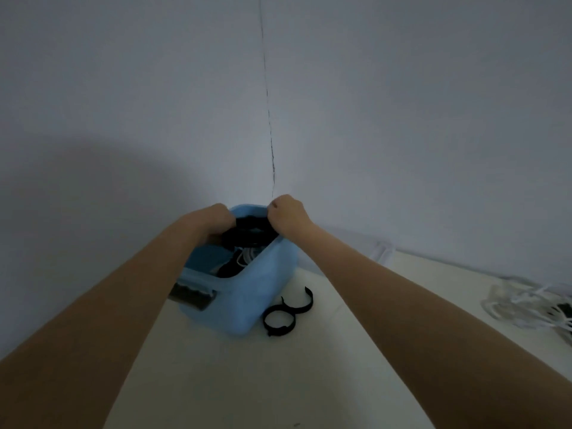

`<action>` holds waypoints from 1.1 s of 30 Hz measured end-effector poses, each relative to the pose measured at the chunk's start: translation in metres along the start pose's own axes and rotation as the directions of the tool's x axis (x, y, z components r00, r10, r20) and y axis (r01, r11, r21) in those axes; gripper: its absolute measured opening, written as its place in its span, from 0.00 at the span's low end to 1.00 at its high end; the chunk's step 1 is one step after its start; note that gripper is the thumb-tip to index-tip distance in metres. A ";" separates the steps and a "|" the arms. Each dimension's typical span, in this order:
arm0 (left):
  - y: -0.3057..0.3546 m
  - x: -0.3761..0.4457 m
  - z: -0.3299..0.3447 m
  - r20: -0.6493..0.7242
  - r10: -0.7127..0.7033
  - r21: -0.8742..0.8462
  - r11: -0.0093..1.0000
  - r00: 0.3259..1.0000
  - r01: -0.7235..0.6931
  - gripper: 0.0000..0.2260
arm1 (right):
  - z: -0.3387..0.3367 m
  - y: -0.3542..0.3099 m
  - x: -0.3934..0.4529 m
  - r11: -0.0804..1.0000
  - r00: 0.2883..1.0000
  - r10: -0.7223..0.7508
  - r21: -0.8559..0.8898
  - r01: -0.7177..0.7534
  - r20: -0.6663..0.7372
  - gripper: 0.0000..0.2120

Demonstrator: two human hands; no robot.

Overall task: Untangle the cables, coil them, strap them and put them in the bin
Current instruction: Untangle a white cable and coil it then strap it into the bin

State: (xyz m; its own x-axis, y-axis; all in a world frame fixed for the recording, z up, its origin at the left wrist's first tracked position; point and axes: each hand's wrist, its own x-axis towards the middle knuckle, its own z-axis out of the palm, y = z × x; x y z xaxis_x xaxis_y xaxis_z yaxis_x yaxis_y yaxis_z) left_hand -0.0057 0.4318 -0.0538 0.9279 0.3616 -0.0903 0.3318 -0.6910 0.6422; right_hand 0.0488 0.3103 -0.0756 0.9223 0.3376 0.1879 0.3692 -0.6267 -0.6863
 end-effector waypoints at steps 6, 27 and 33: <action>0.005 0.006 0.008 -0.093 0.101 0.131 0.987 0.991 -0.088 0.13 | -0.001 0.007 -0.013 0.961 0.990 -0.074 -0.255 0.102 0.119 0.15; 0.075 -0.110 0.141 0.119 0.491 -0.128 0.870 0.863 -0.477 0.13 | -0.071 0.145 -0.179 0.653 0.957 0.169 -0.754 0.070 0.235 0.16; 0.127 -0.129 0.199 0.237 0.564 -0.140 0.825 0.791 -0.547 0.13 | -0.129 0.176 -0.209 0.708 0.981 0.182 -0.701 -0.080 0.072 0.23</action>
State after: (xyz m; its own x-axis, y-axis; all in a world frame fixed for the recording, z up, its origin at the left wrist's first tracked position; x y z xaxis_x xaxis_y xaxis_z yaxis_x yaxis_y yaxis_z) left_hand -0.0490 0.1729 -0.1115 0.9613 -0.2521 0.1109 -0.2575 -0.6804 0.6861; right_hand -0.0641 0.0390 -0.1443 0.9634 0.2679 0.0090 0.2679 -0.9634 -0.0082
